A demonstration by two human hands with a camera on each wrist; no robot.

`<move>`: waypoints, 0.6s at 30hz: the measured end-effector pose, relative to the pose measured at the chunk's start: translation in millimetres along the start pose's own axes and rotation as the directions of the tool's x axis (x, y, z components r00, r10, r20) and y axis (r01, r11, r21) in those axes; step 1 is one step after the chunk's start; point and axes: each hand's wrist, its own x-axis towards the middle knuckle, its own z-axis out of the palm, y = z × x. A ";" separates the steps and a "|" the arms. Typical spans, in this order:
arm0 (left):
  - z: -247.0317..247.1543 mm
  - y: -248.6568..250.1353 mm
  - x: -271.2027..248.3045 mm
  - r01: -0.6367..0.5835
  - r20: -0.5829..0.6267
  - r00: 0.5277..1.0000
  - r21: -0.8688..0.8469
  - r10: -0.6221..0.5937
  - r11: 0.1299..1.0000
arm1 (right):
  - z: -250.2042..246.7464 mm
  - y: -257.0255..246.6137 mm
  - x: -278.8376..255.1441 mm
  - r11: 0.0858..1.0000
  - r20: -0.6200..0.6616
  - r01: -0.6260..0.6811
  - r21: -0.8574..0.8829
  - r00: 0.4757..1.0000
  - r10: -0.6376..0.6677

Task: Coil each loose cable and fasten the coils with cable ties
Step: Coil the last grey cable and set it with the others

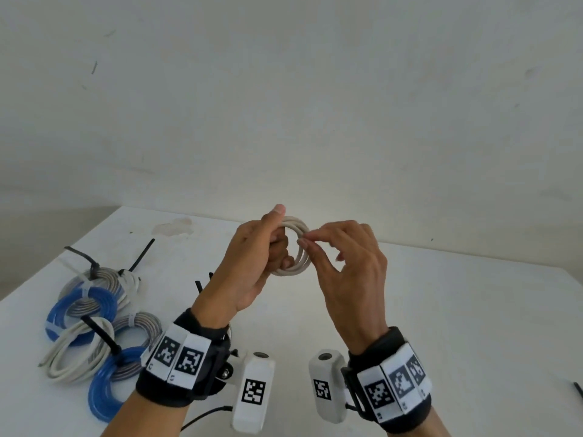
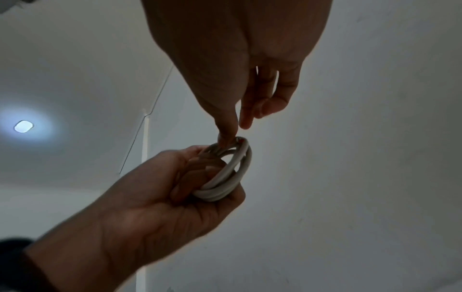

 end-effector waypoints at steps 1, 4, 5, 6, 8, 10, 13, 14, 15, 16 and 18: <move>0.5 -0.9 0.4 -0.003 0.002 1.000 0.011 0.003 1.000 | -0.2 2.3 0.7 0.999 0.017 -0.036 0.031 0.999 0.035; 1.5 -1.8 -1.5 0.014 0.018 1.000 0.061 -0.015 0.998 | -1.2 3.0 -1.0 0.988 0.081 -0.108 0.113 0.992 0.099; 1.7 -1.6 -2.4 0.028 0.028 0.999 0.072 -0.030 0.997 | -1.1 2.3 -1.5 0.975 0.100 -0.145 0.166 0.986 0.130; 1.4 -1.5 -2.8 0.046 0.042 0.998 0.073 -0.049 0.996 | -1.8 0.3 -0.9 0.944 0.133 -0.216 0.251 0.973 0.187; -2.6 -1.1 -1.7 0.086 0.078 0.993 0.057 -0.090 0.995 | -4.0 -3.3 2.8 0.827 0.253 -0.384 0.412 0.920 0.301; -8.6 -0.5 0.0 0.129 0.128 0.983 0.041 -0.134 0.991 | -6.9 -2.9 6.4 0.760 0.371 -0.464 0.455 0.875 0.312; -13.3 -0.6 2.7 0.149 0.190 0.970 0.019 -0.150 0.989 | -8.3 1.0 8.0 0.776 0.409 -0.454 0.437 0.869 0.278; -12.7 -1.1 3.2 0.137 0.196 0.971 0.022 -0.139 0.990 | -8.6 2.3 8.1 0.780 0.392 -0.446 0.440 0.876 0.279; -11.3 -1.9 4.1 0.109 0.195 0.974 0.038 -0.114 0.993 | -9.2 3.8 8.1 0.780 0.374 -0.439 0.445 0.883 0.284; -9.9 -3.5 5.1 0.058 0.184 0.981 0.068 -0.070 0.996 | -10.1 5.1 8.3 0.780 0.357 -0.435 0.450 0.888 0.289; -9.0 -7.7 6.5 -0.093 0.141 0.987 0.136 0.074 0.986 | -12.2 6.4 9.4 0.777 0.324 -0.430 0.460 0.896 0.304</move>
